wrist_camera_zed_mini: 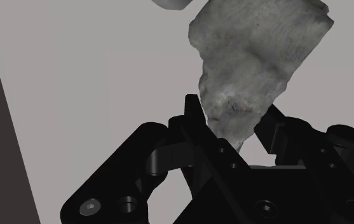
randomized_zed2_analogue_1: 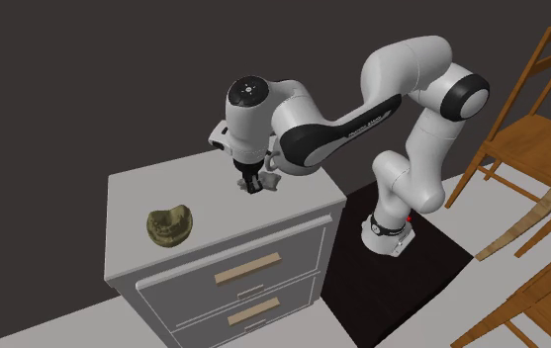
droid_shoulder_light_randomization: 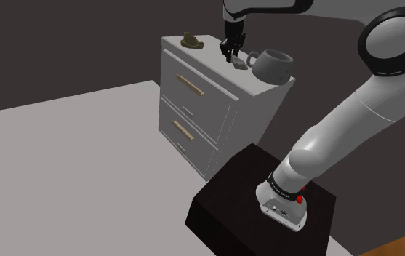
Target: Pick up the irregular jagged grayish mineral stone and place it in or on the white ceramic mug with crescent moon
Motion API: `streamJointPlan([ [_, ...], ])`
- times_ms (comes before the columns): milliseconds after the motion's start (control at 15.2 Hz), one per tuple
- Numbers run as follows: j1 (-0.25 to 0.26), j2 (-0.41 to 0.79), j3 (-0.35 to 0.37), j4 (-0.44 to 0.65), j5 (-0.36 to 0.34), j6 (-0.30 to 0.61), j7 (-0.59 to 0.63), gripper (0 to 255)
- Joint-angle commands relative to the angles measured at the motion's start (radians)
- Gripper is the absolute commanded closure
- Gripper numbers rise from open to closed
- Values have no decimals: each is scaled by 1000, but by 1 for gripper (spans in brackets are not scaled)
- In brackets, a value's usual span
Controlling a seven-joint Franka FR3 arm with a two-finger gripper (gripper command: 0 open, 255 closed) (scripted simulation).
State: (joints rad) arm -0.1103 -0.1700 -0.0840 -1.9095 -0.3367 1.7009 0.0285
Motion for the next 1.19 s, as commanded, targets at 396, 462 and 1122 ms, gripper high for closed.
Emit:
streamJointPlan([
  [396,1,5,3,82,4,-75,-23,255],
  [462,1,7,3,97,4,-88,-26,255],
  [1122,3,40,8,268,7,-220,-66,255],
])
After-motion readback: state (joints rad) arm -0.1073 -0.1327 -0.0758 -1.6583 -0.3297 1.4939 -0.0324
